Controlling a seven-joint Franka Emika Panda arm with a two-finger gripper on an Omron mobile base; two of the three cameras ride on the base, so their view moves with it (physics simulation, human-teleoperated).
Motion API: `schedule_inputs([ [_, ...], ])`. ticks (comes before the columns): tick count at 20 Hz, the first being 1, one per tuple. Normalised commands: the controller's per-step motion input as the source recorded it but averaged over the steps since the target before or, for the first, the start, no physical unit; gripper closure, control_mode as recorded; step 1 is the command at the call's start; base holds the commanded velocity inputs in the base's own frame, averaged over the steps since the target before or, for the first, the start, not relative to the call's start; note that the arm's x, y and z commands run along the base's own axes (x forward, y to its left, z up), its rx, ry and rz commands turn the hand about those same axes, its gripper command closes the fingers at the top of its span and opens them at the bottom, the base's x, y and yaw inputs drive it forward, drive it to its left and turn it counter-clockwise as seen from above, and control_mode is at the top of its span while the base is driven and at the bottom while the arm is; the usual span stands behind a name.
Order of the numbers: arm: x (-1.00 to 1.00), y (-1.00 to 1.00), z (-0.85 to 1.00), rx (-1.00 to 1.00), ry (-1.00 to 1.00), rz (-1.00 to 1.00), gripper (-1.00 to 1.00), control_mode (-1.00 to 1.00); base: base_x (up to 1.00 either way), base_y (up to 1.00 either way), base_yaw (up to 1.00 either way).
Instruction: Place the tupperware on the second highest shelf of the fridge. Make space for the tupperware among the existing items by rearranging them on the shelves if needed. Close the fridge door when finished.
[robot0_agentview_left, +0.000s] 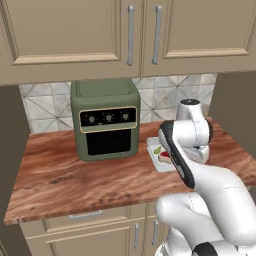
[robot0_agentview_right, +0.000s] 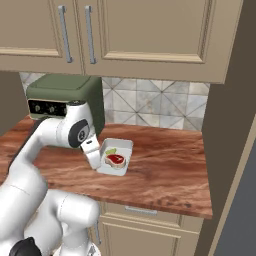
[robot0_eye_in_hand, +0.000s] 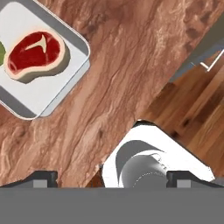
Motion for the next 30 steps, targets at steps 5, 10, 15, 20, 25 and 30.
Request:
schedule_inputs([
  [5,0.55,-0.25,-0.18,0.09,0.09,0.00,-1.00,-1.00,0.00,0.00,0.00],
  [10,0.21,-0.21,-0.57,0.10,-0.09,0.00,-1.00,-1.00,0.00,0.00,0.00],
  [15,0.02,-0.02,-0.64,0.09,-0.22,0.00,-1.00,-1.00,0.00,0.00,0.00],
  [20,0.09,0.00,-0.56,0.06,-0.20,0.00,-1.00,-1.00,0.00,0.00,0.00],
  [25,0.25,0.00,-0.33,0.09,-0.05,0.00,-1.00,-1.00,0.00,0.00,0.00],
  [30,0.40,-0.05,-0.11,0.10,0.00,0.00,-1.00,-1.00,0.00,0.00,0.00],
])
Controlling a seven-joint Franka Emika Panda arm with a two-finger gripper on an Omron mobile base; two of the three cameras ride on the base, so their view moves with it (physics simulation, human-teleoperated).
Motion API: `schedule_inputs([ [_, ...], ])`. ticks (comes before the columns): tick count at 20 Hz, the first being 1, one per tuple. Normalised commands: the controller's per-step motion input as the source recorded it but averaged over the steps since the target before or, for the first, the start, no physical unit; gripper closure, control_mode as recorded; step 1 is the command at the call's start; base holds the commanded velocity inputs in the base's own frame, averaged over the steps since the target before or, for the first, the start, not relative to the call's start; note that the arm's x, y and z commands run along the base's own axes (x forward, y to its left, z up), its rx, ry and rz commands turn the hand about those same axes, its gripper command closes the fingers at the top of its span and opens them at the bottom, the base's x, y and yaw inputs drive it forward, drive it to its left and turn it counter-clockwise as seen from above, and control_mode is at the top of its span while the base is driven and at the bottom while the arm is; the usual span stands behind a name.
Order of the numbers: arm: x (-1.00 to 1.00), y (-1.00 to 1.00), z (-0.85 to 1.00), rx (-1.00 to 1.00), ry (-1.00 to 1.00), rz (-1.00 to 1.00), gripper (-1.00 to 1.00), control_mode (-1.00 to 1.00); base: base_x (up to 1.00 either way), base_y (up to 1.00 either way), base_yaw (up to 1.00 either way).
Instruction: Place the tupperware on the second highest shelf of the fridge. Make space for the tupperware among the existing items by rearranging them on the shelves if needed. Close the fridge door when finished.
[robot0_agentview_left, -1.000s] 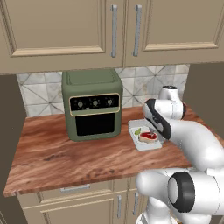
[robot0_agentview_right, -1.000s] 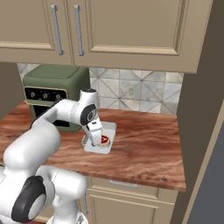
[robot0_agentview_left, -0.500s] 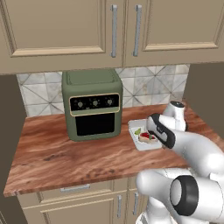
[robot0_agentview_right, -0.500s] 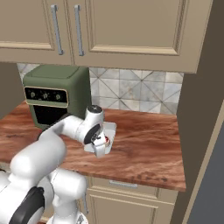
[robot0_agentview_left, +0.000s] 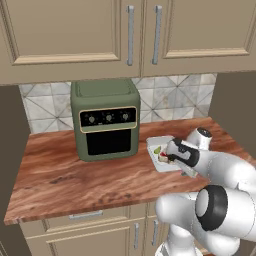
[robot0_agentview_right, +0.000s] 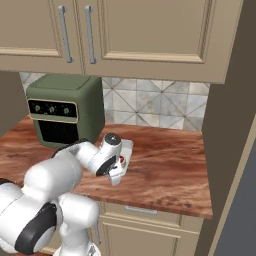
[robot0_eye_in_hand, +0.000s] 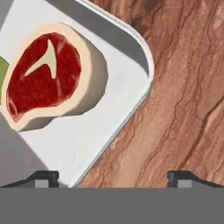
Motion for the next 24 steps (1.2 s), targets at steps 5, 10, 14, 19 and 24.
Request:
schedule_inputs([
  [5,0.42,-0.06,-0.03,0.09,0.00,0.00,-1.00,-1.00,0.00,0.00,0.00],
  [10,0.39,0.00,-0.19,0.06,0.00,0.00,-1.00,-1.00,0.00,0.00,0.00],
  [14,0.32,0.00,-0.39,0.00,0.00,0.00,1.00,-1.00,0.00,0.00,0.00],
  [19,0.05,0.00,-0.16,0.00,0.00,0.00,1.00,-1.00,0.00,0.00,0.00],
  [24,-0.27,-0.02,0.23,0.00,0.05,0.00,1.00,-1.00,0.00,0.00,0.00],
])
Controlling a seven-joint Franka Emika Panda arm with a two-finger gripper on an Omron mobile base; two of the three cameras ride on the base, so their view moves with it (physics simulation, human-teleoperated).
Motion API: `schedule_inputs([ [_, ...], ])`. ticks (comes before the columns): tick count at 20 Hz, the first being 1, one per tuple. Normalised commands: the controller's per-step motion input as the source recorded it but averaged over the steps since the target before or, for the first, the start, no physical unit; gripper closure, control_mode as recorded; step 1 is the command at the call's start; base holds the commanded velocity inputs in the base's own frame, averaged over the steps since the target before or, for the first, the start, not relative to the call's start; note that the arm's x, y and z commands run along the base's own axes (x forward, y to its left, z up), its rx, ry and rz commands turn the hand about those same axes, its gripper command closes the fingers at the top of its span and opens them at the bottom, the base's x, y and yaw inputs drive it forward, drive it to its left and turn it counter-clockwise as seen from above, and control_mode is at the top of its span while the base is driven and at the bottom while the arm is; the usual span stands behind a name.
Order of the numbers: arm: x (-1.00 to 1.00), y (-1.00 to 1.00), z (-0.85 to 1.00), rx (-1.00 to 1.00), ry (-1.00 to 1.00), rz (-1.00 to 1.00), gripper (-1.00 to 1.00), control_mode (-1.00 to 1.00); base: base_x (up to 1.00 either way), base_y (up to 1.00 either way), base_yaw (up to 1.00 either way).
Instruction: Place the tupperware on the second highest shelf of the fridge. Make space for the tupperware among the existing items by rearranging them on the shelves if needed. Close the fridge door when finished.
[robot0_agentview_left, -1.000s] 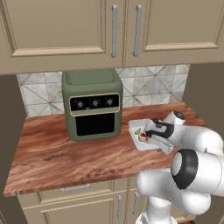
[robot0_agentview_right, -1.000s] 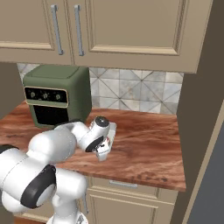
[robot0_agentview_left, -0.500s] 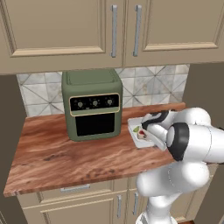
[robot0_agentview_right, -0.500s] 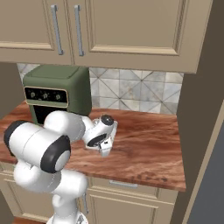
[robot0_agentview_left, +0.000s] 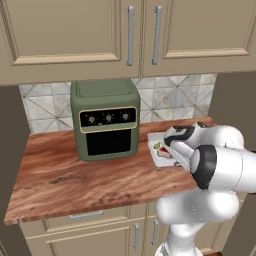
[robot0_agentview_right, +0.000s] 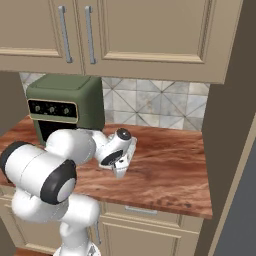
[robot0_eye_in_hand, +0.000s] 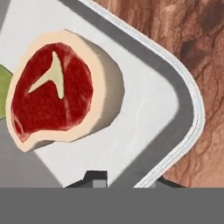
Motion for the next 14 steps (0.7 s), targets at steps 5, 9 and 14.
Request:
schedule_inputs([
  [5,-0.74,-0.09,0.73,0.00,0.01,-0.03,1.00,-1.00,0.00,0.00,0.00],
  [9,-0.91,-0.09,1.00,0.00,-0.02,-0.01,1.00,-1.00,0.00,0.00,0.00],
  [14,-1.00,-0.03,1.00,0.01,-0.06,-0.08,1.00,-1.00,0.00,0.00,0.00],
])
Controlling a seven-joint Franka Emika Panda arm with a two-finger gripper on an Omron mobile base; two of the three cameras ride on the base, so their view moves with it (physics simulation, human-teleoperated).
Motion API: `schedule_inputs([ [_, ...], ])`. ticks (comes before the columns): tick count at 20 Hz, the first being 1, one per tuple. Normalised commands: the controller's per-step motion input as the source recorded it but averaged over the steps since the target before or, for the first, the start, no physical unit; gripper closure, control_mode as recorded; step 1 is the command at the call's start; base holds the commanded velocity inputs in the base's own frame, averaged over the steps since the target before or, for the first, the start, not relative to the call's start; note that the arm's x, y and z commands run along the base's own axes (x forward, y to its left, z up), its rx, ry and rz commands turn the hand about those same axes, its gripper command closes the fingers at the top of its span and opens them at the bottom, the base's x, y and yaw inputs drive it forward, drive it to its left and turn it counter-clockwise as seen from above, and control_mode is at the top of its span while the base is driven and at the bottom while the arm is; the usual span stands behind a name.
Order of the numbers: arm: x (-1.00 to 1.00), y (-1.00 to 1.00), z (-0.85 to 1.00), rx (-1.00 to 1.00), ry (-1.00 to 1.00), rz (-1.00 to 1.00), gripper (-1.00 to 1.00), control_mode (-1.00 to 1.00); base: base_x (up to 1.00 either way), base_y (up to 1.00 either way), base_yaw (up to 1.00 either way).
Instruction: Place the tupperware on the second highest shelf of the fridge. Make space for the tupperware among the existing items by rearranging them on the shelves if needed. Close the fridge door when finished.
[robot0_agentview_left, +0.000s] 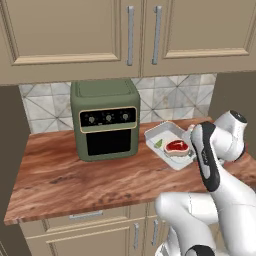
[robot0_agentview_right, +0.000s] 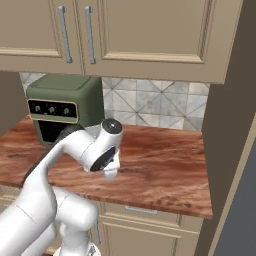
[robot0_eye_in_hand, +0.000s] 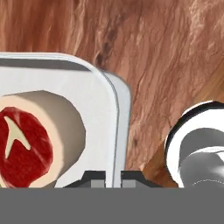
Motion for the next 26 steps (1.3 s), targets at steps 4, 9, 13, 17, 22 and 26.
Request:
schedule_inputs([
  [4,-0.87,0.00,1.00,0.08,-0.02,-0.18,1.00,-1.00,0.00,0.00,0.00],
  [9,-0.58,0.01,1.00,0.08,0.00,-0.16,1.00,-1.00,0.00,0.00,0.00],
  [13,-0.26,0.20,0.83,-0.02,0.01,-0.01,1.00,-1.00,0.00,0.00,0.00],
  [17,-0.06,0.22,0.31,-0.06,0.02,0.00,1.00,-1.00,0.00,0.00,0.00],
  [22,0.00,0.03,0.00,-0.01,0.00,0.00,1.00,1.00,0.00,0.00,0.00],
  [26,0.00,0.00,0.00,0.00,0.00,0.00,1.00,1.00,-0.57,0.00,-0.06],
])
